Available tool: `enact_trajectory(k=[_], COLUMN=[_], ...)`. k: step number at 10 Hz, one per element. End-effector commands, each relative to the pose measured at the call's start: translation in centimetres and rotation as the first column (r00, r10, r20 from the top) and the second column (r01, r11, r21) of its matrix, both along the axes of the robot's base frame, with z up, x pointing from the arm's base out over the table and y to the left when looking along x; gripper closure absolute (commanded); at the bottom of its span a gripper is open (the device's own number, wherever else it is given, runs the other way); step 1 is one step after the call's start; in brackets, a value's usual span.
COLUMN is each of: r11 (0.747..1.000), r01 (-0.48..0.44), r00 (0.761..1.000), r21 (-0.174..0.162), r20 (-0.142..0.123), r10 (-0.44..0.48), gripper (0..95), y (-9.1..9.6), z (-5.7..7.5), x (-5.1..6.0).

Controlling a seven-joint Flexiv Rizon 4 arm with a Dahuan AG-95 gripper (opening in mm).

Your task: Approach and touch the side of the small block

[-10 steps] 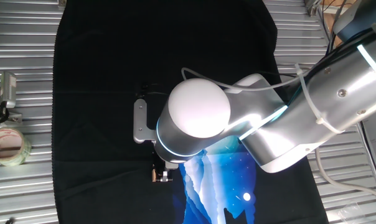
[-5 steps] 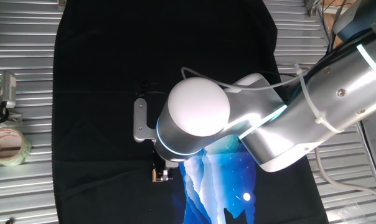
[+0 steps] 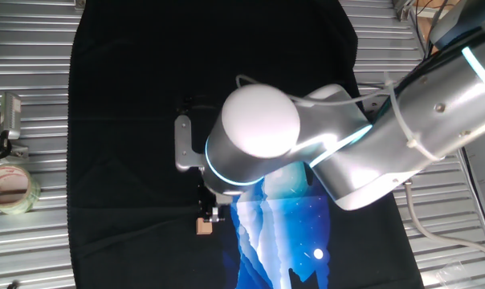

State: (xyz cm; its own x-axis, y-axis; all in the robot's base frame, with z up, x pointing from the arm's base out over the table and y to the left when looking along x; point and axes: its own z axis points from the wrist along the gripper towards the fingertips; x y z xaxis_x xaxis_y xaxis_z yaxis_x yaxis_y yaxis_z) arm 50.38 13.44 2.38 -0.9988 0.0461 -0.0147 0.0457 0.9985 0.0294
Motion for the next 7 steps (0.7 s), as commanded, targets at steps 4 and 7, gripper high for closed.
enact_trajectory(k=[4, 7], r11=[1.0, 1.0], r01=[-0.013, 0.022], r00=[1.0, 0.999], r21=[0.015, -0.009], r20=[-0.021, -0.039], r10=[0.013, -0.022], gripper=[95.0, 95.0], y=[-0.4, 0.9], z=[2.9, 5.8], x=[-0.7, -1.8])
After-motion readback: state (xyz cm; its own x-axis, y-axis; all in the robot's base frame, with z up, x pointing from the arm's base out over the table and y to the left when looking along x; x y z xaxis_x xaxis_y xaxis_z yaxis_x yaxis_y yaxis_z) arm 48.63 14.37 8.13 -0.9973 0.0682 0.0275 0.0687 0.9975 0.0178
